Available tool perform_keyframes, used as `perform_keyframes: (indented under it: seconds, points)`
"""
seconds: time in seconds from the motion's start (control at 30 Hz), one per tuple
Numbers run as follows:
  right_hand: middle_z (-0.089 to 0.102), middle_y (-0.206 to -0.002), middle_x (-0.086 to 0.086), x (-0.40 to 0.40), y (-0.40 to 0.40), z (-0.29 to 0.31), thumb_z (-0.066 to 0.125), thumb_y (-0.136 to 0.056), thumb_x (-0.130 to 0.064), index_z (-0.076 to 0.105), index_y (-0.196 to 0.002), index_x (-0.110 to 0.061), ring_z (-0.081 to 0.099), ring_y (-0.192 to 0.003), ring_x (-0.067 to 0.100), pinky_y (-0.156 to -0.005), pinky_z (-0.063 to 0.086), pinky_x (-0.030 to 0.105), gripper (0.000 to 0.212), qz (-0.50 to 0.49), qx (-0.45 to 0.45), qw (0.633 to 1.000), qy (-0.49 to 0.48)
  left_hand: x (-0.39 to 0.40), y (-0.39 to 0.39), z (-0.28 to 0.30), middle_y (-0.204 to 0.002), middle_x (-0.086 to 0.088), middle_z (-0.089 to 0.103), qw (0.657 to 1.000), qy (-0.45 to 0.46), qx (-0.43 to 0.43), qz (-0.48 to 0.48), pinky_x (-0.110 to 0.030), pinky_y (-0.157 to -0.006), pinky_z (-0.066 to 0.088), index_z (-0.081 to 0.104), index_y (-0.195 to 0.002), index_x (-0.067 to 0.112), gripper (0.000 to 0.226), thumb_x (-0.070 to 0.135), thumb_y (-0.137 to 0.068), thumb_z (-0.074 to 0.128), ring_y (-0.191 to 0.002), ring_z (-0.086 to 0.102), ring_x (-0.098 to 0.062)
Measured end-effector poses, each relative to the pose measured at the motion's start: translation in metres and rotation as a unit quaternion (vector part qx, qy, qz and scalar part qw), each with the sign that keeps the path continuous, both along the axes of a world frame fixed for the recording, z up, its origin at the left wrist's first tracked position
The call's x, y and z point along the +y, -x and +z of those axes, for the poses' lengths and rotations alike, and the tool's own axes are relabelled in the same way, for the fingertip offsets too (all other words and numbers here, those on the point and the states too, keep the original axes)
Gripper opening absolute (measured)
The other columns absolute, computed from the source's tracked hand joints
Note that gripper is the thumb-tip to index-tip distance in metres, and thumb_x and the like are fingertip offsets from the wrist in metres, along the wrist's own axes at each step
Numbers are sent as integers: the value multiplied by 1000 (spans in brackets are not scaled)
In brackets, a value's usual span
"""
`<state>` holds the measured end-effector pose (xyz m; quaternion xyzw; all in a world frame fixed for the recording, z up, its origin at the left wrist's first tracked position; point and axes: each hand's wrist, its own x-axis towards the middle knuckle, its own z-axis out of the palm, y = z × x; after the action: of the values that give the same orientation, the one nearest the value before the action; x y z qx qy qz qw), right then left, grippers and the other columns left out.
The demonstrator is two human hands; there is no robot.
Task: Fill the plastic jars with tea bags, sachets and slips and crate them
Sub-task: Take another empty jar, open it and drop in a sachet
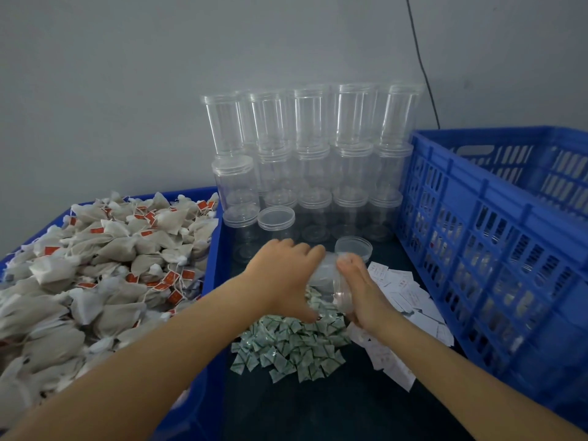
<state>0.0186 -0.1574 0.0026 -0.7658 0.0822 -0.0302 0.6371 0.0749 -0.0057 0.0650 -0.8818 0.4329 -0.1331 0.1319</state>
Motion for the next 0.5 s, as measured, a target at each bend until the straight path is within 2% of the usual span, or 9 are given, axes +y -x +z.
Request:
perform_keyframes:
  seconds: [0.03, 0.07, 0.1, 0.17, 0.23, 0.27, 0.33, 0.4, 0.5]
  points:
    - [62, -102, -1, -4, 1, 2, 40, -83, -75, 45, -122, -44, 63, -94, 20, -87, 52, 44, 50, 21, -52, 997, 52, 4, -3, 2, -108, 5, 55, 997, 37, 63, 10, -31, -80, 44, 31, -136, 19, 96, 72, -63, 63, -97, 55, -20]
    - [63, -102, -4, -8, 1, 4, 39, -76, -77, 41, -118, -59, 63, -94, 17, -87, 51, 42, 46, 48, -92, 990, 93, 8, -6, 3, -101, 11, 53, 985, 68, 154, 26, -27, -74, 42, 30, -136, 22, 97, 72, -61, 65, -93, 55, -15]
    - [62, -101, -8, -14, 1, 5, 37, -72, -77, 36, -114, -70, 62, -89, 9, -80, 49, 36, 43, 78, -123, 980, 133, 14, -9, 5, -98, 16, 50, 959, 97, 264, 44, -23, -72, 41, 28, -137, 26, 98, 70, -60, 69, -90, 55, -8]
    - [56, -108, -16, -24, 1, 8, 40, -75, -74, 28, -119, -77, 59, -82, 0, -73, 43, 24, 46, 144, -167, 956, 193, 25, -13, 3, -106, 19, 55, 866, 158, 470, 66, -19, -79, 45, 31, -137, 29, 96, 60, -59, 76, -95, 59, -3]
    - [50, -112, -29, -31, 3, 10, 47, -78, -65, 25, -131, -72, 57, -78, 1, -72, 42, 18, 58, 209, -192, 935, 214, 35, -14, -1, -116, 8, 63, 770, 211, 599, 62, -27, -93, 48, 38, -133, 26, 87, 51, -59, 76, -105, 62, -7]
    - [47, -109, -35, -35, 4, 13, 50, -79, -59, 25, -135, -68, 55, -78, 3, -72, 42, 17, 63, 236, -200, 924, 224, 39, -13, -5, -120, 2, 64, 735, 226, 637, 54, -31, -98, 47, 40, -133, 24, 83, 48, -61, 73, -109, 62, -13]
    - [45, -105, -40, -39, 7, 19, 55, -78, -50, 23, -139, -64, 53, -82, 6, -75, 43, 18, 70, 275, -207, 907, 244, 43, -11, -12, -123, -9, 63, 691, 236, 683, 31, -33, -96, 46, 41, -135, 17, 82, 45, -64, 69, -110, 62, -23]
    - [44, -108, -41, -40, 9, 27, 58, -77, -45, 21, -140, -66, 54, -90, 9, -82, 45, 22, 77, 299, -201, 898, 255, 47, -10, -17, -124, -16, 60, 647, 244, 723, 7, -32, -91, 45, 38, -137, 9, 90, 48, -64, 72, -107, 60, -28]
    - [43, -120, -41, -41, 13, 39, 67, -75, -37, 23, -141, -66, 57, -105, 12, -95, 49, 25, 85, 341, -176, 892, 241, 51, -11, -22, -128, -23, 51, 570, 228, 789, -12, -39, -93, 42, 35, -137, 0, 104, 61, -62, 74, -105, 56, -35]
